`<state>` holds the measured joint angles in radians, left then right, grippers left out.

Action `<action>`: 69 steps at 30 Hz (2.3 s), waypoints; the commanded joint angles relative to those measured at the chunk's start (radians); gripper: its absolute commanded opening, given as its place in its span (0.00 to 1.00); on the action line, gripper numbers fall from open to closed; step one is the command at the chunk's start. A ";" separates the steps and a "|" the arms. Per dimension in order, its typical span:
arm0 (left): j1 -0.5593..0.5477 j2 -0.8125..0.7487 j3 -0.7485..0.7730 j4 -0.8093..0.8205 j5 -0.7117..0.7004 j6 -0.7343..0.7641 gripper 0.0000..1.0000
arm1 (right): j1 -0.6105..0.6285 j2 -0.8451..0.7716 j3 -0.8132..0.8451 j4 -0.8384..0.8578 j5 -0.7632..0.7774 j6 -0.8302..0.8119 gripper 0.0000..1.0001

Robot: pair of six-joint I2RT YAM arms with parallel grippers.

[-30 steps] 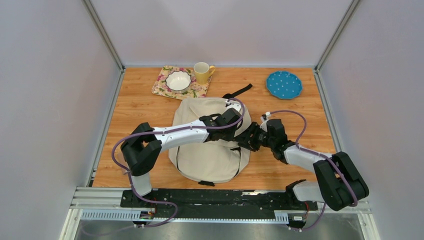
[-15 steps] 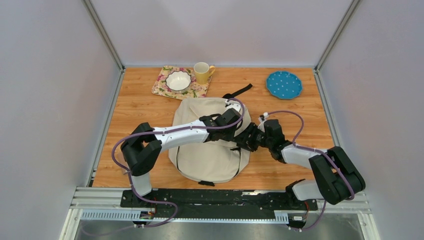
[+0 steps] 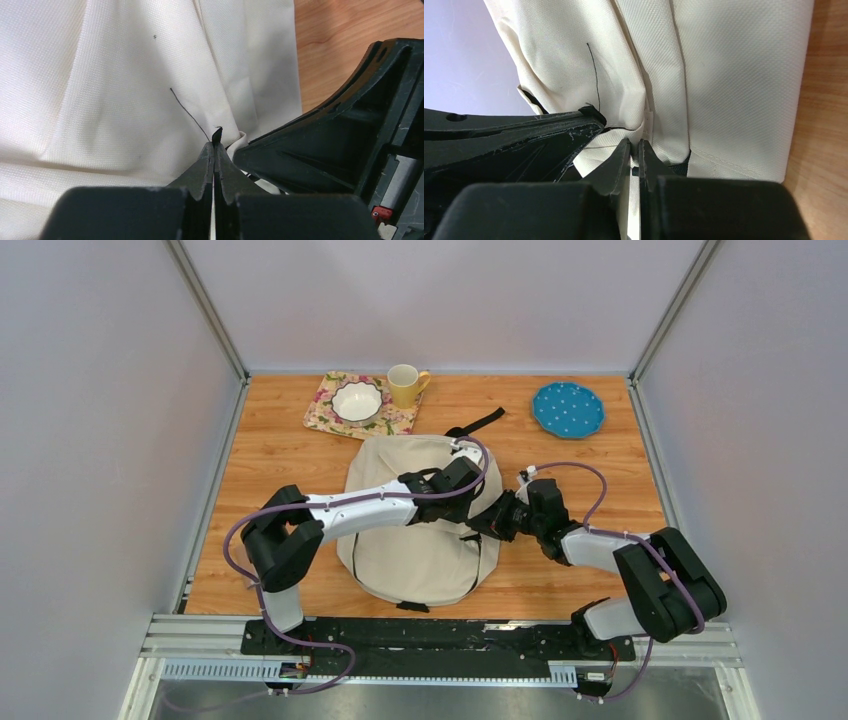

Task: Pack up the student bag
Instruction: Unzip the student bag at the center of the board.

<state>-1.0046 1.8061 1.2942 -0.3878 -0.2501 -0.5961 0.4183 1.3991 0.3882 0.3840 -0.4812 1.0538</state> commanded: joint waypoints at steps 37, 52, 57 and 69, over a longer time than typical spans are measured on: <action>0.024 0.090 0.065 -0.023 0.066 0.053 0.48 | 0.048 -0.095 -0.009 0.027 0.035 -0.026 0.00; 0.026 0.180 0.168 -0.171 0.070 0.096 0.32 | 0.060 -0.120 -0.014 -0.005 0.070 -0.058 0.00; 0.026 0.205 0.198 -0.183 0.081 0.101 0.13 | 0.065 -0.135 -0.015 -0.022 0.082 -0.066 0.00; 0.026 0.102 0.171 -0.177 -0.004 0.119 0.00 | 0.065 -0.166 -0.022 -0.100 0.145 -0.083 0.00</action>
<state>-0.9844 1.9762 1.4841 -0.4999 -0.1669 -0.5137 0.4816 1.2770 0.3729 0.2981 -0.3595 0.9936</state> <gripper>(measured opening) 0.009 0.018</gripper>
